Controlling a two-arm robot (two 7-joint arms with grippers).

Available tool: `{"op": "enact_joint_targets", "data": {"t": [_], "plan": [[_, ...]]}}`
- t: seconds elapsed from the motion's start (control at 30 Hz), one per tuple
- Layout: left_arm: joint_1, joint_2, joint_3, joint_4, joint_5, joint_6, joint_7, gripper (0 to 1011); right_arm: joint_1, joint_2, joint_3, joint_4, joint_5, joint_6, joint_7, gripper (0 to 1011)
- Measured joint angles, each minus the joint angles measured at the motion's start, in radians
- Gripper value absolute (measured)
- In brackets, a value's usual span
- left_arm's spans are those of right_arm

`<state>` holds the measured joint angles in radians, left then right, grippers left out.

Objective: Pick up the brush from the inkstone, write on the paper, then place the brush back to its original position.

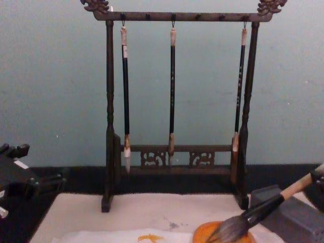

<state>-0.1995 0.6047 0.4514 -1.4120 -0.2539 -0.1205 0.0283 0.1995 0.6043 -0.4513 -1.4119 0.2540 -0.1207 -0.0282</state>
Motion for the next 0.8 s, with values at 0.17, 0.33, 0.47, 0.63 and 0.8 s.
{"op": "enact_joint_targets", "data": {"t": [0.17,0.33,0.47,0.63,0.8], "plan": [[0.0,0.0,0.0,0.0,0.0,0.0,0.0,1010,0.0,0.0,0.0,0.0,0.0,0.0,0.0,1000],[0.0,0.0,0.0,0.0,0.0,0.0,0.0,1010,0.0,0.0,0.0,0.0,0.0,0.0,0.0,1000],[0.0,0.0,0.0,0.0,0.0,0.0,0.0,1010,0.0,0.0,0.0,0.0,0.0,0.0,0.0,1000],[0.0,0.0,0.0,0.0,0.0,0.0,0.0,1010,0.0,0.0,0.0,0.0,0.0,0.0,0.0,1000],[0.0,0.0,0.0,0.0,0.0,0.0,0.0,1010,0.0,0.0,0.0,0.0,0.0,0.0,0.0,1000]]}}
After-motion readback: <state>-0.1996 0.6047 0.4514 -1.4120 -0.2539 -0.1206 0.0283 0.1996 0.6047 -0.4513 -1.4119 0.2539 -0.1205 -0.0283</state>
